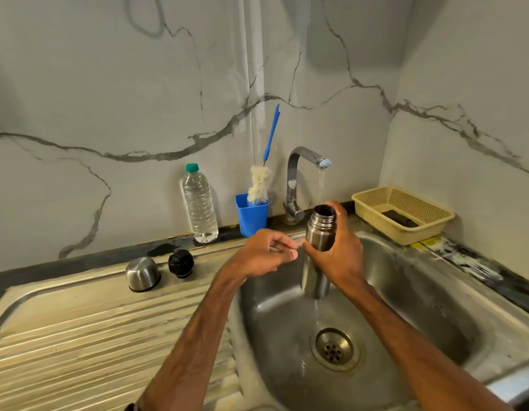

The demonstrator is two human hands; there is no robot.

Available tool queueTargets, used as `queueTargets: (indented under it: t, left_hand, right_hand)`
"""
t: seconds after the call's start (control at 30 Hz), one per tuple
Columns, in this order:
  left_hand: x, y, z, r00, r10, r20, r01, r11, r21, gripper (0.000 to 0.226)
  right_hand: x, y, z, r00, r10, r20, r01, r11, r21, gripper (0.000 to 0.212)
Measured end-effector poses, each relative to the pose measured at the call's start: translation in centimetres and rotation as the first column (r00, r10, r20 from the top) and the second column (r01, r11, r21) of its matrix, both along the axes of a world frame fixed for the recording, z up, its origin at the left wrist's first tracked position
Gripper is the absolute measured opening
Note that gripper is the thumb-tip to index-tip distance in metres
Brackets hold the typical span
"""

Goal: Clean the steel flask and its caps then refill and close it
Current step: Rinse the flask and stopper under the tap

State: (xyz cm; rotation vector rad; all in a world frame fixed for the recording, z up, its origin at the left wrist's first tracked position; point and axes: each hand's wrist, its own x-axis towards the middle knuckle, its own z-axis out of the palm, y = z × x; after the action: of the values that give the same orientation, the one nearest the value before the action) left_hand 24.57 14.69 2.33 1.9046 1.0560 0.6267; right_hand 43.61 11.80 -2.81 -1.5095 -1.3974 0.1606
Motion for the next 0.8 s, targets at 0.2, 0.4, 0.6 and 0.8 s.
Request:
queueTargets:
  t: [0.2, 0.4, 0.6, 0.8]
  left_hand:
    - [0.1, 0.0, -0.1, 1.000, 0.005, -0.010, -0.005, 1.000, 0.000, 0.022]
    - [0.3, -0.3, -0.2, 1.000, -0.004, -0.026, 0.004, 1.000, 0.001, 0.022]
    - [0.4, -0.2, -0.2, 1.000, 0.011, -0.015, -0.012, 1.000, -0.016, 0.024]
    - [0.3, -0.1, -0.5, 0.990, -0.041, -0.136, 0.035, 0.998, -0.046, 0.079]
  right_hand:
    - [-0.2, -0.3, -0.4, 0.999, 0.003, 0.040, 0.001, 0.996, -0.094, 0.103]
    - [-0.1, -0.3, -0.7, 0.997, 0.024, 0.069, -0.012, 0.984, -0.178, 0.104]
    - [-0.1, -0.2, -0.5, 0.997, 0.037, 0.064, -0.022, 0.973, -0.228, 0.104]
    - [1.0, -0.2, 1.2, 0.967, 0.009, -0.253, -0.038, 0.993, -0.110, 0.103]
